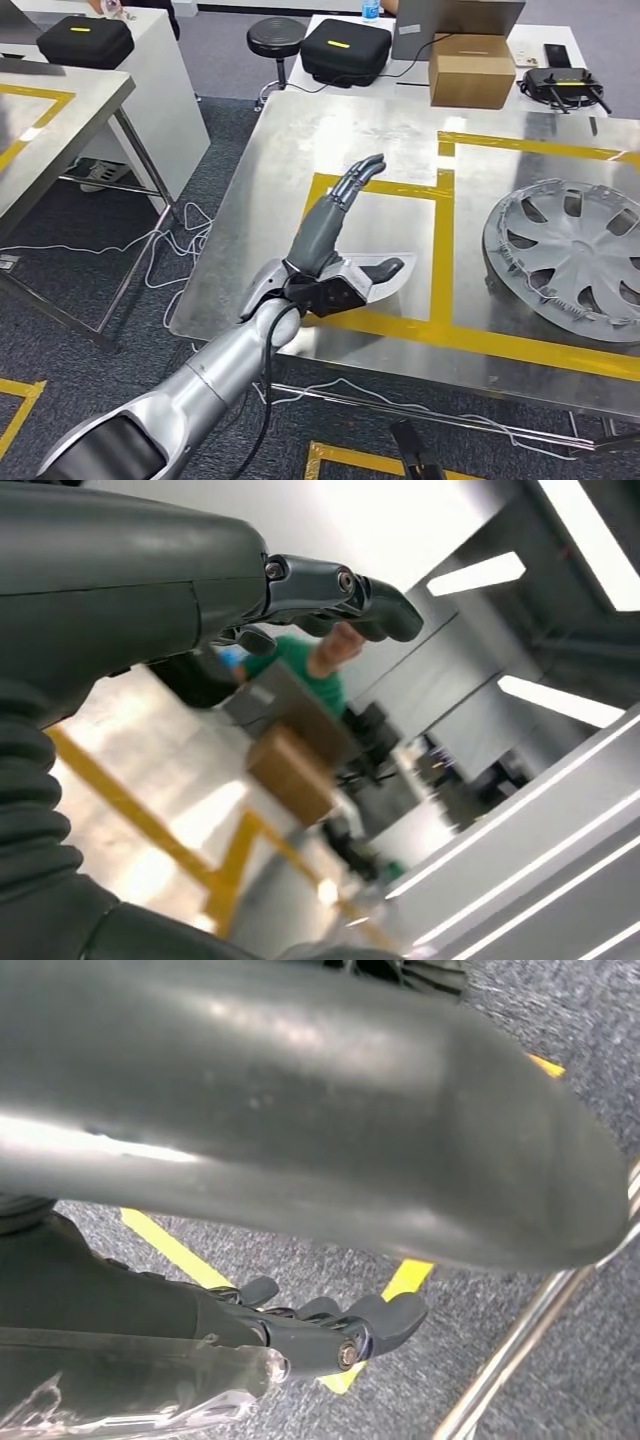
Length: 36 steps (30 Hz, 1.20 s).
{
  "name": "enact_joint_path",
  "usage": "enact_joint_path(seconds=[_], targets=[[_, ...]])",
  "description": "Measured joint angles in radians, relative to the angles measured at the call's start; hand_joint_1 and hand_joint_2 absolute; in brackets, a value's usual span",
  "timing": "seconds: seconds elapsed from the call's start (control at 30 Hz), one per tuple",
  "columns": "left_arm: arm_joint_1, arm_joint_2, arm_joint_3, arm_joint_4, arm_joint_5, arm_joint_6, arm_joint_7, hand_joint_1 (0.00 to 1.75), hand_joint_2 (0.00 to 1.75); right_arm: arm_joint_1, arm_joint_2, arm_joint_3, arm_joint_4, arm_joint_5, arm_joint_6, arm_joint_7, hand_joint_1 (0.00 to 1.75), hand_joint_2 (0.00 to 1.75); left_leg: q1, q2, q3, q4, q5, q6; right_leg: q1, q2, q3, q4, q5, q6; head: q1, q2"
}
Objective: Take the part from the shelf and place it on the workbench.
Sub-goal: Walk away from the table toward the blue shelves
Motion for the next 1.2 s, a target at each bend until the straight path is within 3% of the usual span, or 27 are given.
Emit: enact_joint_path(seconds=[0.07,0.2,0.27,0.33,0.37,0.4,0.43,0.5,0.57,0.67,0.73,0.83,0.87,0.9,0.93,1.03,1.1,1.2], targets=[[0.037,0.006,0.003,-0.113,0.075,-0.006,-0.033,0.00,1.75,0.001,0.001,-0.001,0.000,-0.010,-0.010,-0.007,0.00,0.00,-0.001,0.000,0.044,-0.090,0.024,0.007,0.004,0.002,-0.001,0.001,-0.002,0.008,0.000,0.000],[0.179,0.023,0.008,-0.382,0.262,-0.036,-0.117,0.00,1.75,0.018,0.000,-0.002,0.000,-0.034,-0.036,-0.023,0.00,0.00,0.001,-0.001,0.056,-0.113,0.021,0.026,0.002,0.001,-0.005,0.010,-0.016,0.030,0.004,0.000],[0.242,0.031,0.008,-0.498,0.311,-0.041,-0.149,0.00,1.75,0.026,0.000,-0.004,0.000,-0.040,-0.044,-0.031,0.00,0.00,0.005,0.000,0.059,-0.116,0.022,0.034,0.002,-0.002,-0.042,0.095,-0.069,0.037,0.009,0.000],[0.294,0.041,0.008,-0.586,0.330,-0.041,-0.163,0.00,1.75,0.032,0.000,-0.008,0.001,-0.049,-0.044,-0.038,0.00,0.00,0.005,0.000,0.060,-0.116,0.019,0.038,0.002,-0.003,-0.103,0.232,-0.132,0.042,0.014,0.000],[0.315,0.047,0.008,-0.619,0.336,-0.041,-0.166,0.00,1.75,0.036,0.000,-0.010,0.001,-0.052,-0.043,-0.041,0.00,0.00,0.005,0.000,0.060,-0.115,0.019,0.038,0.002,-0.003,-0.122,0.275,-0.144,0.043,0.014,0.000],[0.333,0.052,0.008,-0.651,0.343,-0.040,-0.167,0.00,1.75,0.039,0.000,-0.013,0.001,-0.054,-0.042,-0.043,0.00,0.00,0.005,0.000,0.061,-0.115,0.018,0.038,0.002,-0.003,-0.126,0.283,-0.138,0.044,0.015,0.000],[0.347,0.056,0.008,-0.679,0.348,-0.037,-0.168,0.00,1.75,0.040,0.000,-0.016,0.002,-0.054,-0.043,-0.046,0.00,0.00,0.005,-0.001,0.064,-0.115,0.016,0.037,0.001,-0.003,-0.108,0.248,-0.113,0.044,0.016,0.000],[0.370,0.066,0.008,-0.735,0.363,-0.023,-0.168,0.00,1.75,0.040,0.001,-0.021,0.002,-0.057,-0.047,-0.052,0.00,0.00,0.005,-0.003,0.070,-0.113,0.011,0.030,0.000,-0.004,-0.035,0.110,-0.052,0.043,0.016,0.000],[0.389,0.076,0.005,-0.793,0.378,-0.002,-0.169,0.00,1.75,0.040,0.003,-0.026,0.002,-0.064,-0.052,-0.058,0.00,0.00,0.002,-0.004,0.074,-0.110,0.007,0.019,0.001,-0.001,0.016,0.017,-0.025,0.035,0.016,0.000],[0.426,0.096,-0.002,-0.879,0.390,0.027,-0.169,0.00,1.75,0.048,0.005,-0.033,0.003,-0.071,-0.059,-0.065,0.00,0.00,0.001,-0.004,0.075,-0.112,0.006,0.007,0.005,0.002,0.022,0.005,-0.027,0.012,0.013,0.000],[0.447,0.108,-0.006,-0.929,0.397,0.038,-0.169,0.00,1.75,0.052,0.005,-0.040,0.003,-0.072,-0.063,-0.070,0.00,0.00,0.003,-0.002,0.061,-0.081,-0.020,-0.003,0.003,0.002,0.022,0.003,-0.026,-0.002,0.010,0.000],[0.468,0.123,-0.007,-0.974,0.401,0.042,-0.169,0.00,1.75,0.054,0.005,-0.050,0.004,-0.073,-0.066,-0.073,0.00,0.00,0.003,0.000,-0.026,0.100,-0.112,-0.014,0.002,-0.001,0.021,0.002,-0.026,-0.013,0.003,0.000],[0.474,0.128,-0.007,-0.983,0.402,0.043,-0.169,0.00,1.75,0.055,0.005,-0.051,0.004,-0.073,-0.066,-0.073,0.00,0.00,0.003,0.000,-0.052,0.153,-0.128,-0.014,0.003,-0.002,0.021,0.002,-0.026,-0.014,0.003,0.000],[0.479,0.132,-0.007,-0.989,0.402,0.043,-0.169,0.00,1.75,0.056,0.005,-0.051,0.004,-0.073,-0.067,-0.073,0.00,0.00,0.003,0.000,-0.064,0.175,-0.125,-0.013,0.003,-0.002,0.021,0.002,-0.026,-0.015,0.003,0.000],[0.482,0.136,-0.007,-0.996,0.402,0.043,-0.169,0.00,1.75,0.057,0.005,-0.052,0.004,-0.073,-0.067,-0.073,0.00,0.00,0.003,0.000,-0.056,0.157,-0.104,-0.011,0.004,-0.001,0.022,0.002,-0.026,-0.015,0.003,0.000],[0.484,0.141,-0.008,-1.013,0.402,0.043,-0.169,0.00,1.75,0.058,0.006,-0.052,0.005,-0.073,-0.067,-0.074,0.00,0.00,0.002,0.001,0.040,-0.032,-0.013,0.001,0.006,0.001,0.023,0.004,-0.026,-0.010,0.001,0.000],[0.485,0.143,-0.008,-1.020,0.403,0.044,-0.169,0.00,1.75,0.058,0.007,-0.052,0.005,-0.073,-0.067,-0.074,0.00,0.00,0.001,0.001,0.076,-0.104,0.002,0.007,0.010,0.002,0.022,0.004,-0.025,0.001,0.001,0.000],[0.499,0.146,-0.009,-1.034,0.415,0.044,-0.169,0.00,1.75,0.061,0.008,-0.056,0.005,-0.082,-0.072,-0.080,0.00,0.00,0.002,0.000,0.078,-0.115,0.005,0.020,0.008,0.001,0.020,0.002,-0.026,0.019,0.001,0.000]])
